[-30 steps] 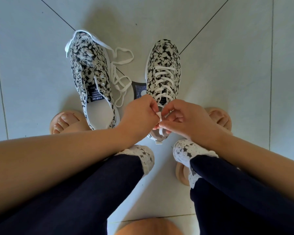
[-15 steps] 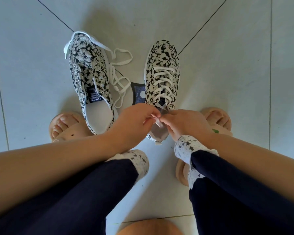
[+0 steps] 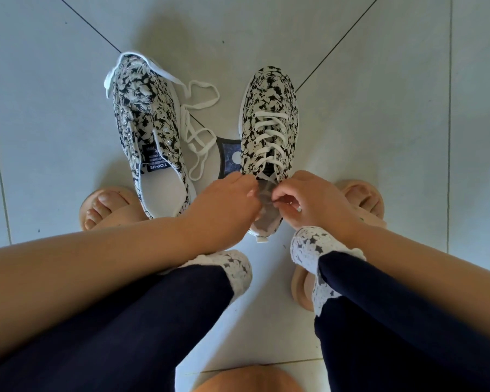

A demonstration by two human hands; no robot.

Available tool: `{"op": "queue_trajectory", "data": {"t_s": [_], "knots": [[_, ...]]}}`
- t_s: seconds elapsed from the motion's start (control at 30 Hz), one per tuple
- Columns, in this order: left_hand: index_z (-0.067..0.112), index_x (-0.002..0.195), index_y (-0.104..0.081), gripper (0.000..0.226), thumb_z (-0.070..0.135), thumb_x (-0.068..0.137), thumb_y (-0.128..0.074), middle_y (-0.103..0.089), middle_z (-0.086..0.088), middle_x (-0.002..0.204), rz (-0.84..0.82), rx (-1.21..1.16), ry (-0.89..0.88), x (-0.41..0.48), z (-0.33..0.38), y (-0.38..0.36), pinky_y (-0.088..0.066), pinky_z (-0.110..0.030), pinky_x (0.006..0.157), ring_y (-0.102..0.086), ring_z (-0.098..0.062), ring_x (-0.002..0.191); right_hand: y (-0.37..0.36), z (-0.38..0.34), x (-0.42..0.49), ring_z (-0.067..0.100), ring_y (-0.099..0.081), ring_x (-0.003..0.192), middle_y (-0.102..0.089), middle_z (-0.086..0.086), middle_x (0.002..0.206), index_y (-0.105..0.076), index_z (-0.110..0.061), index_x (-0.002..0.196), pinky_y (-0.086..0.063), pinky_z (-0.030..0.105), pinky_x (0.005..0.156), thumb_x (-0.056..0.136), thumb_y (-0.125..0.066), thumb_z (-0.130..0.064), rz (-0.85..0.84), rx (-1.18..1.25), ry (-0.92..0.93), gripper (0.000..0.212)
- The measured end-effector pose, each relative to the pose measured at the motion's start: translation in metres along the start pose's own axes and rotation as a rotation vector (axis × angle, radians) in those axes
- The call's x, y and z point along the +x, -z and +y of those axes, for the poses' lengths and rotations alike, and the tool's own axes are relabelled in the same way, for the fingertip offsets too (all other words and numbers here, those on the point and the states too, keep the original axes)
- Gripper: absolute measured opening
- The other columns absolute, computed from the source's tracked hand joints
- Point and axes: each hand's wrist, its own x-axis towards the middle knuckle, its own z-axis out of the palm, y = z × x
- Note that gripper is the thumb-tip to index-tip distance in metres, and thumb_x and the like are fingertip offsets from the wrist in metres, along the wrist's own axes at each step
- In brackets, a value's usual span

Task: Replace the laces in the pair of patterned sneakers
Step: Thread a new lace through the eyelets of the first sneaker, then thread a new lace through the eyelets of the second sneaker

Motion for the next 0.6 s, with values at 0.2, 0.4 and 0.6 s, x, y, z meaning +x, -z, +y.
{"op": "queue_trajectory", "data": {"t_s": [0.2, 0.4, 0.6], "knots": [[0.019, 0.097, -0.046, 0.019, 0.027, 0.086, -0.059, -0.038, 0.003, 0.103, 0.169, -0.418, 0.381, 0.003, -0.008, 0.014, -0.044, -0.027, 0.083, -0.046, -0.012, 0.088, 0.004, 0.008, 0.006, 0.010, -0.055, 0.070, -0.055, -0.005, 0.084, -0.048, -0.020, 0.091, -0.046, 0.022, 0.065, 0.081, -0.066, -0.037, 0.101, 0.139, -0.134, 0.027], [0.010, 0.130, -0.039, 0.053, 0.024, 0.085, -0.062, -0.055, -0.010, 0.121, -0.019, -0.523, 0.549, 0.022, -0.012, 0.010, -0.045, -0.032, 0.089, -0.057, -0.023, 0.104, 0.002, 0.007, 0.020, 0.008, -0.047, 0.057, -0.054, -0.001, 0.077, -0.039, -0.012, 0.098, -0.040, 0.022, 0.050, 0.085, -0.063, -0.038, 0.015, 0.068, -0.199, 0.037], [0.011, 0.127, -0.044, 0.044, 0.018, 0.086, -0.059, -0.062, -0.006, 0.110, 0.200, -0.609, 0.500, 0.041, -0.011, 0.025, -0.050, -0.039, 0.088, -0.060, -0.021, 0.095, 0.025, 0.009, 0.035, 0.021, -0.050, 0.067, -0.054, 0.005, 0.081, -0.045, -0.005, 0.104, -0.040, 0.033, 0.056, 0.089, -0.054, -0.020, 0.188, 0.061, -0.208, 0.023]]}}
